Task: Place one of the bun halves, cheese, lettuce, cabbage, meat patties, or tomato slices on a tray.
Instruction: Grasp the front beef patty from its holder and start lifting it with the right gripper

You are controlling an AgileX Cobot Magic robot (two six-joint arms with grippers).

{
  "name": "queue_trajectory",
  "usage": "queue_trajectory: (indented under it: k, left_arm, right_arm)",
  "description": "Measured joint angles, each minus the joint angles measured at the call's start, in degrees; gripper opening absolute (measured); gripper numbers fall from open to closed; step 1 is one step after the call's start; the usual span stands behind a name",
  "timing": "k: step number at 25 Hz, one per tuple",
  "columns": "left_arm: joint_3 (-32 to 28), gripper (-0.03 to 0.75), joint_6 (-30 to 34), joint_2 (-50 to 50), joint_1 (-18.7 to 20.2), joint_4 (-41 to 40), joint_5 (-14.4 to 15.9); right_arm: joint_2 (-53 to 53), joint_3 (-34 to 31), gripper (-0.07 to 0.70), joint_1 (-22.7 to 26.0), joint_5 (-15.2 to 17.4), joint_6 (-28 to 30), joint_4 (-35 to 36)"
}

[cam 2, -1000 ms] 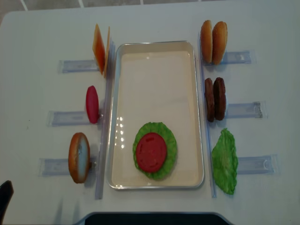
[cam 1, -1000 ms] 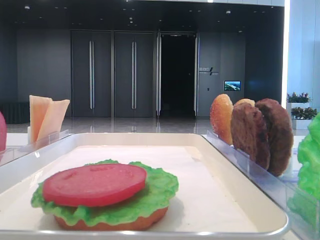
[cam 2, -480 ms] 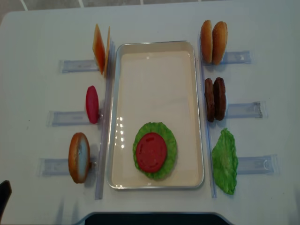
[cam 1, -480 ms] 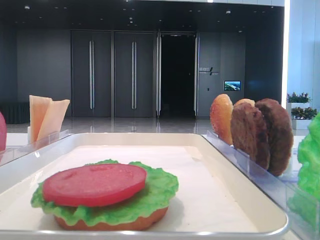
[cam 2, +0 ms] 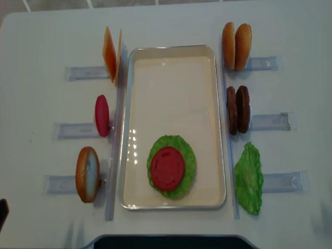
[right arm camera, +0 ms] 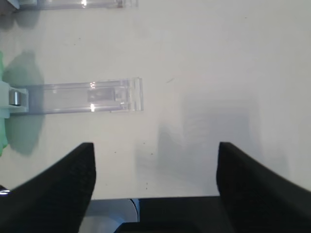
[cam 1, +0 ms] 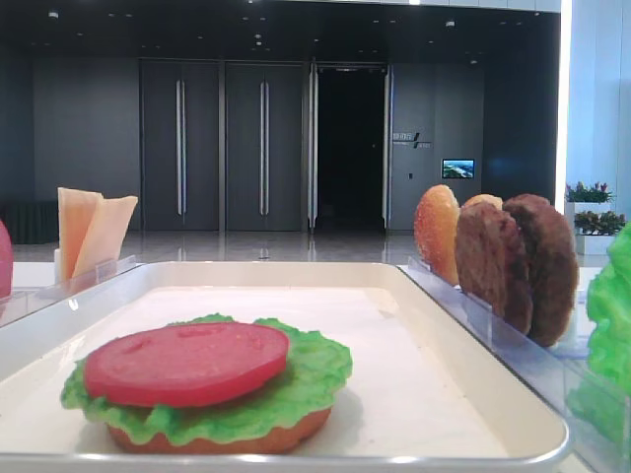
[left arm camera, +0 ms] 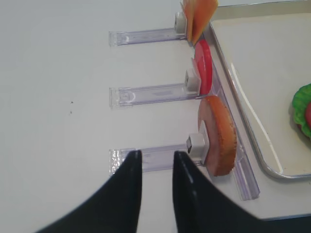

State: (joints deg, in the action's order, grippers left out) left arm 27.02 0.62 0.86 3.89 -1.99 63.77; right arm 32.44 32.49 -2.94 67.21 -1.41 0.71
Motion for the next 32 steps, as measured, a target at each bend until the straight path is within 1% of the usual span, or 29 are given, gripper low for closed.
queue_trajectory:
  k: [6, 8, 9, 14, 20, 25, 29, 32]
  left_arm:
    - [0.0, 0.099, 0.0, 0.0, 0.0, 0.0, 0.0]
    - [0.0, 0.078, 0.0, 0.0, 0.0, 0.0, 0.0]
    - [0.0, 0.067, 0.0, 0.0, 0.0, 0.0, 0.0]
    - [0.0, 0.021, 0.0, 0.0, 0.0, 0.0, 0.0]
    - [0.0, 0.010, 0.0, 0.0, 0.0, 0.0, 0.0]
    - [0.0, 0.001, 0.0, 0.0, 0.0, 0.0, 0.0]
    - [0.0, 0.000, 0.0, 0.0, 0.0, 0.0, 0.0]
    - [0.0, 0.000, 0.0, 0.0, 0.0, 0.0, 0.0]
  right_arm:
    - [9.4, 5.8, 0.524, 0.0, 0.1, 0.8, 0.0]
    - [13.1, 7.9, 0.524, 0.0, 0.1, 1.4, 0.0]
    - [16.6, 8.9, 0.524, 0.0, 0.1, 2.0, 0.0]
    - [25.0, 13.5, 0.524, 0.0, 0.1, 2.6, 0.1]
    - [33.7, 18.8, 0.524, 0.0, 0.0, 2.4, 0.0]
    - [39.2, 23.9, 0.524, 0.0, -0.2, 0.8, 0.0]
    - [42.0, 25.8, 0.524, 0.0, -0.5, -0.3, 0.2]
    - [42.6, 26.3, 0.524, 0.0, -0.9, -1.1, 1.8]
